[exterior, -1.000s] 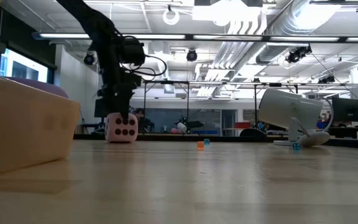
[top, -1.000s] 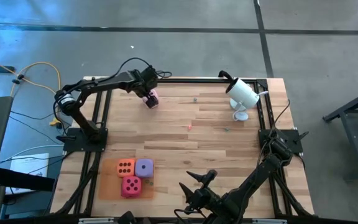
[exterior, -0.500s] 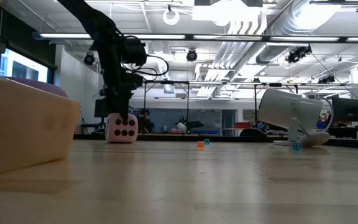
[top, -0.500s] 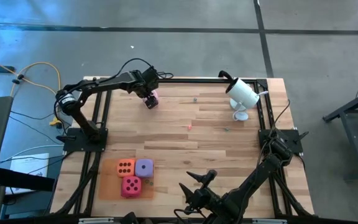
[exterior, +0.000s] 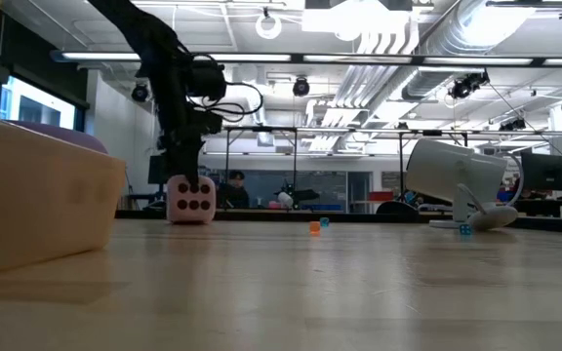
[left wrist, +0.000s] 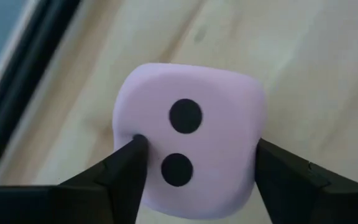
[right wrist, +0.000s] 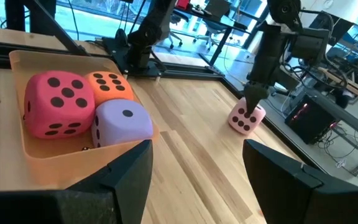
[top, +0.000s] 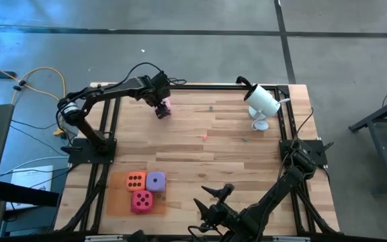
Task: Pick & Place Dice
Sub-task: Put the large pink dice into the orange bin
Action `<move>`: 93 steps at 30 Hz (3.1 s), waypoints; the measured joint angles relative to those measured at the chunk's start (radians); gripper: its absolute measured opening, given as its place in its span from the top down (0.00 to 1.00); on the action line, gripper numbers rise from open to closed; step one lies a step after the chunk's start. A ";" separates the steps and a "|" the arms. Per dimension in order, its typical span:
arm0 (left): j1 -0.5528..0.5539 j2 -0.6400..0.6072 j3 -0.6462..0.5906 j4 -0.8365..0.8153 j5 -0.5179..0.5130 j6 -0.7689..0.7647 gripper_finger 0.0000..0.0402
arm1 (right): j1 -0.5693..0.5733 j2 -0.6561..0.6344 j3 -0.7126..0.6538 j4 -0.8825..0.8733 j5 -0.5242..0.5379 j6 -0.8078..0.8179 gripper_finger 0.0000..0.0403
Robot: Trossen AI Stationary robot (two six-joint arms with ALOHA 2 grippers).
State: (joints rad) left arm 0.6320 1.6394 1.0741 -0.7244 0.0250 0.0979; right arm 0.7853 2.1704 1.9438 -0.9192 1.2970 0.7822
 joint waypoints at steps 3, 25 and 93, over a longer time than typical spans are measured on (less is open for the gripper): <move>-0.003 -0.069 -0.002 -0.011 0.036 -0.002 0.45 | 0.000 0.000 0.000 0.000 -0.023 0.000 0.41; -0.085 -0.171 0.004 -0.075 -0.082 -0.039 0.93 | 0.000 0.000 0.000 0.039 -0.056 0.007 0.41; -0.260 -0.298 0.002 -0.111 0.067 0.343 0.03 | 0.000 0.000 0.000 0.042 -0.073 0.000 0.41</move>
State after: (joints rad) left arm 0.3721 1.3413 1.0760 -0.8357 0.0922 0.4408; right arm 0.7853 2.1704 1.9438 -0.8776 1.2239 0.7818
